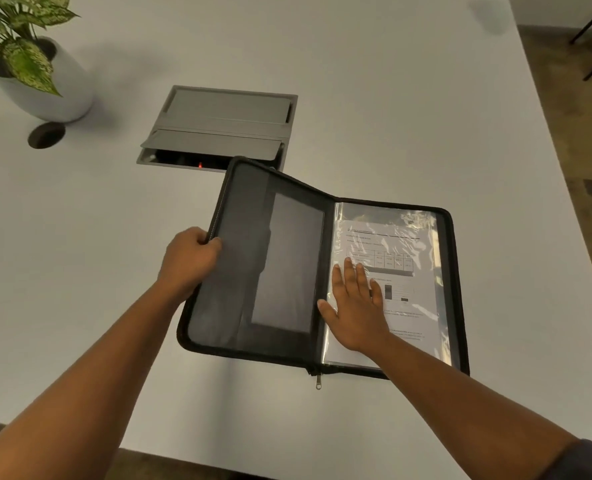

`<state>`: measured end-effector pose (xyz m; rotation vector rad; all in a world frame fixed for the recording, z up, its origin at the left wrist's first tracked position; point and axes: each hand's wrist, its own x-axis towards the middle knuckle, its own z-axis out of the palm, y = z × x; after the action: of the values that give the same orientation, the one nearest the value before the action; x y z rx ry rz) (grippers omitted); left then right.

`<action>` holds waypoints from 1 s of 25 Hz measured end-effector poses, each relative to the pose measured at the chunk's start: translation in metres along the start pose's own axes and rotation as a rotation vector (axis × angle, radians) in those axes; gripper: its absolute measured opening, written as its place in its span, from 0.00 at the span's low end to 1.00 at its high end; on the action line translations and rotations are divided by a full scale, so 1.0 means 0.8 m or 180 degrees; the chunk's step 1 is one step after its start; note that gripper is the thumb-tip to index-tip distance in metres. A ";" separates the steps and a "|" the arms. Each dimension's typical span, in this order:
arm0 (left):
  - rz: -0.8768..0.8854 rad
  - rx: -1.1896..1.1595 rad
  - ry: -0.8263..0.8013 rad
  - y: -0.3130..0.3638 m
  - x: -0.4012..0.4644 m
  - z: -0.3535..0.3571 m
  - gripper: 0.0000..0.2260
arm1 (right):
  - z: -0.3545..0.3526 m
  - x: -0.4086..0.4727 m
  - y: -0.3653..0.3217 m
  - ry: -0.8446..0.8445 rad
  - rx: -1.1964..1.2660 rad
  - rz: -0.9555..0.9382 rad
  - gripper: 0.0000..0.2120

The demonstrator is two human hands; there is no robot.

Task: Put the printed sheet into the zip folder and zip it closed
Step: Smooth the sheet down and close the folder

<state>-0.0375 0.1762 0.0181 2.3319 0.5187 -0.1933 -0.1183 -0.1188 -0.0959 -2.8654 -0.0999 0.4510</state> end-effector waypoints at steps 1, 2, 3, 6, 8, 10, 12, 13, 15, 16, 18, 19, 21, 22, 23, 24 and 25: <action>0.0169 -0.0033 -0.0097 0.016 -0.005 -0.009 0.11 | -0.012 -0.002 -0.011 0.0056 0.0256 0.0030 0.37; 0.0332 -0.0092 -0.0221 0.033 -0.011 -0.015 0.10 | -0.026 -0.005 -0.023 0.0100 0.0689 0.0017 0.36; 0.0499 -0.0154 -0.0347 0.050 -0.018 -0.018 0.10 | -0.043 -0.007 -0.036 0.0124 0.1291 -0.0010 0.34; 0.1041 -0.0188 -0.0564 0.100 -0.042 -0.013 0.12 | -0.105 -0.018 -0.058 0.0237 0.2947 -0.0104 0.30; 0.1383 -0.0216 -0.0639 0.129 -0.059 0.001 0.13 | -0.148 -0.029 -0.060 0.0332 0.3487 -0.0236 0.29; 0.1720 -0.0350 -0.0627 0.153 -0.078 0.022 0.14 | -0.178 -0.040 -0.053 0.0348 0.3881 -0.0342 0.27; 0.2068 -0.0400 -0.0538 0.172 -0.098 0.051 0.16 | -0.195 -0.052 -0.044 0.0361 0.4209 -0.0419 0.24; 0.2229 -0.0399 -0.0514 0.178 -0.108 0.066 0.17 | -0.200 -0.058 -0.038 0.0410 0.4302 -0.0441 0.22; 0.2438 -0.0475 -0.0594 0.182 -0.123 0.098 0.17 | -0.204 -0.070 -0.022 0.0593 0.4379 -0.0403 0.20; 0.2505 -0.0520 -0.0674 0.180 -0.129 0.115 0.16 | -0.206 -0.075 -0.010 0.0683 0.4429 -0.0329 0.18; 0.2596 -0.0459 -0.0835 0.169 -0.135 0.145 0.13 | -0.207 -0.085 0.019 0.0811 0.4595 -0.0053 0.15; 0.2600 -0.0306 -0.0946 0.160 -0.136 0.160 0.14 | -0.207 -0.089 0.037 0.0838 0.4699 0.0128 0.14; 0.2500 0.0293 -0.1220 0.139 -0.135 0.188 0.20 | -0.206 -0.098 0.072 0.0867 0.4652 0.0497 0.14; 0.2359 0.0632 -0.1345 0.127 -0.135 0.200 0.24 | -0.204 -0.101 0.089 0.0868 0.4455 0.0681 0.14; 0.2160 0.0881 -0.1462 0.116 -0.134 0.211 0.26 | -0.198 -0.102 0.105 0.0847 0.4197 0.0870 0.14; 0.1927 0.0989 -0.1568 0.108 -0.134 0.220 0.28 | -0.190 -0.103 0.121 0.0822 0.3932 0.1050 0.13; 0.1683 0.0993 -0.1648 0.101 -0.132 0.227 0.30 | -0.178 -0.102 0.136 0.0807 0.3692 0.1196 0.11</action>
<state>-0.0978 -0.0346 -0.0326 2.4889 -0.4068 -0.6327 -0.1484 -0.2642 0.0330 -1.7475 0.5611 0.1120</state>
